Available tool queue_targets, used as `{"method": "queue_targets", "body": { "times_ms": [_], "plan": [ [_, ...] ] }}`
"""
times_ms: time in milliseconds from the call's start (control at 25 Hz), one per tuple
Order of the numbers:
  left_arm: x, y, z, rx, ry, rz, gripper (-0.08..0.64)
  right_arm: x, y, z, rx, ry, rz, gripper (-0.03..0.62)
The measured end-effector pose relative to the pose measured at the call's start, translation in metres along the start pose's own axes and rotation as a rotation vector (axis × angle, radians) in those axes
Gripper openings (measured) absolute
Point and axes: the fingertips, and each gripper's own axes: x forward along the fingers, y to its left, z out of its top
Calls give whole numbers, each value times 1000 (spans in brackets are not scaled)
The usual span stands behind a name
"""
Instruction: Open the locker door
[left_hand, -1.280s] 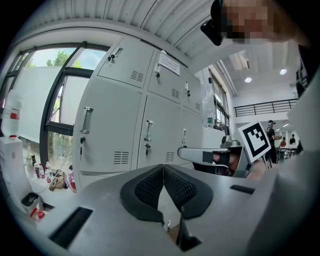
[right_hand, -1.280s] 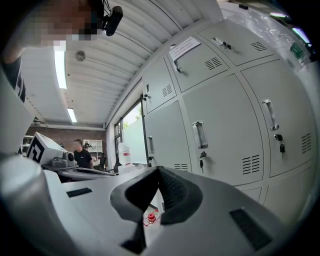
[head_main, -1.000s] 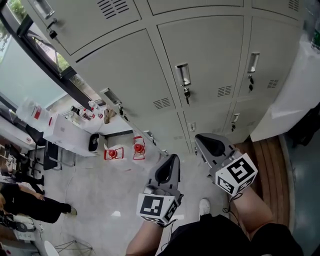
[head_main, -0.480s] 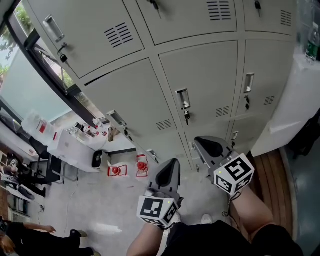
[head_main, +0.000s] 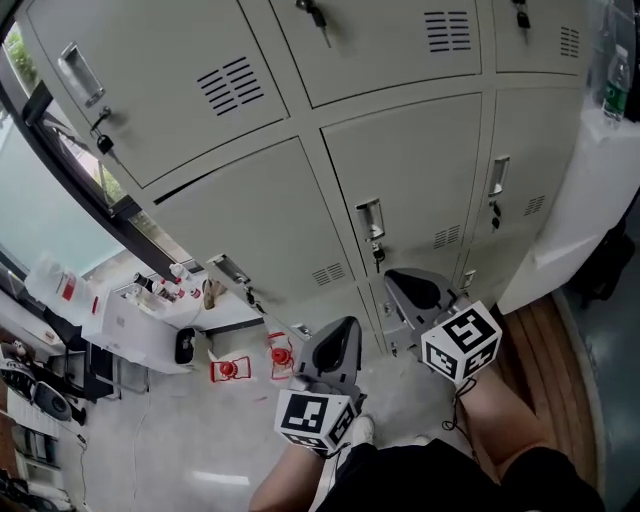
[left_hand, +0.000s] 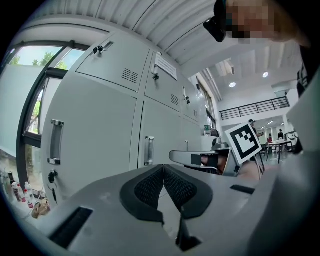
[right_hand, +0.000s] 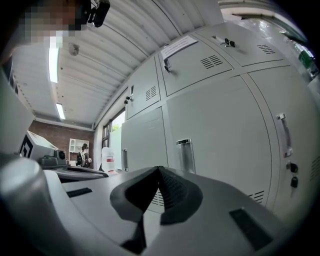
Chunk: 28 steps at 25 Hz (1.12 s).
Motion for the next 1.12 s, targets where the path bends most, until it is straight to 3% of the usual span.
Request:
{"method": "queue_targets", "body": {
  "times_ms": [560, 600, 880, 1120],
  "plan": [
    [29, 47, -10, -39, 13, -141, 17, 61, -30, -8, -26, 53, -167, 55],
    [30, 49, -11, -42, 14, -149, 17, 64, -31, -9, -29, 58, -175, 114],
    [35, 59, -15, -56, 18, -201, 17, 82, -42, -8, -80, 85, -277, 196],
    [33, 66, -16, -58, 22, -234, 17, 95, -48, -8, -119, 107, -361, 218]
  ]
}}
